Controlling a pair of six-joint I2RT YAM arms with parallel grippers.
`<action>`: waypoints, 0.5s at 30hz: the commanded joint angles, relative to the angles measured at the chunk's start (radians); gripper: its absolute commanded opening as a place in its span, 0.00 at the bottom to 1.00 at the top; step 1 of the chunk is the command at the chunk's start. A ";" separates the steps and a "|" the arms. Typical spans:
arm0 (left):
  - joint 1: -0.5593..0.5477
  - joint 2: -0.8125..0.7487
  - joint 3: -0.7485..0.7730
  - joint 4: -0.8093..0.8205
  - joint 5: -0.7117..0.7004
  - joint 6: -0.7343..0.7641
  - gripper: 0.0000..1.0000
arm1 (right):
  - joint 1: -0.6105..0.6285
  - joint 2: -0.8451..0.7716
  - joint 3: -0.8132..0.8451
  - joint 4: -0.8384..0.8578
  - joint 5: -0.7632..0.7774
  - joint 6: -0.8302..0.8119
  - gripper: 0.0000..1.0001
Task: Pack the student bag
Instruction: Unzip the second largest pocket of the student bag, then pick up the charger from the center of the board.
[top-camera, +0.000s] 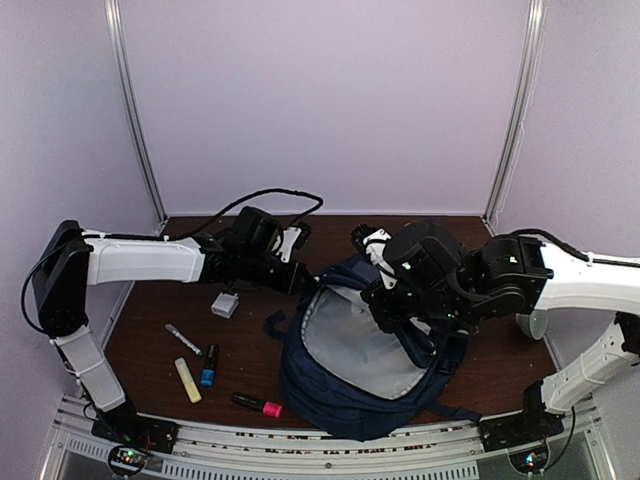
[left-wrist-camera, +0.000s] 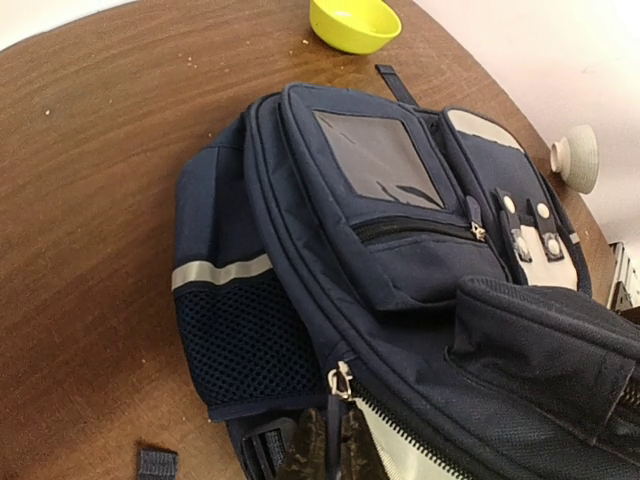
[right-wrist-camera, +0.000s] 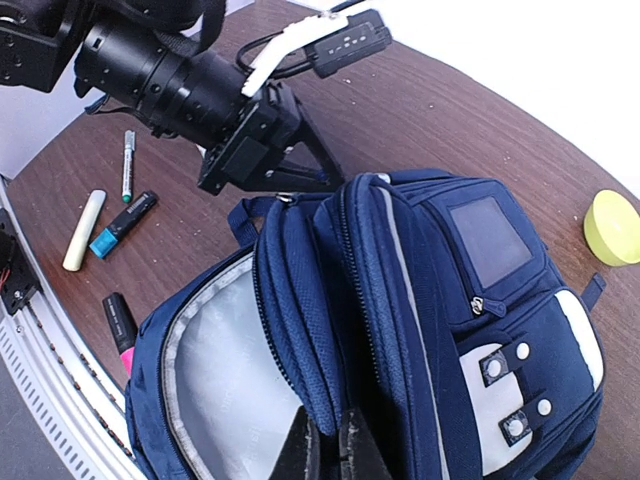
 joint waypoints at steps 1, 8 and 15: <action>0.045 0.031 0.033 -0.075 -0.080 0.011 0.00 | 0.009 -0.018 0.048 0.030 0.059 0.014 0.00; 0.046 -0.085 -0.045 -0.127 -0.120 0.035 0.34 | 0.008 0.002 0.014 0.089 0.083 0.007 0.00; 0.045 -0.247 -0.123 -0.253 -0.257 0.051 0.66 | 0.000 0.055 0.014 0.110 0.081 -0.009 0.00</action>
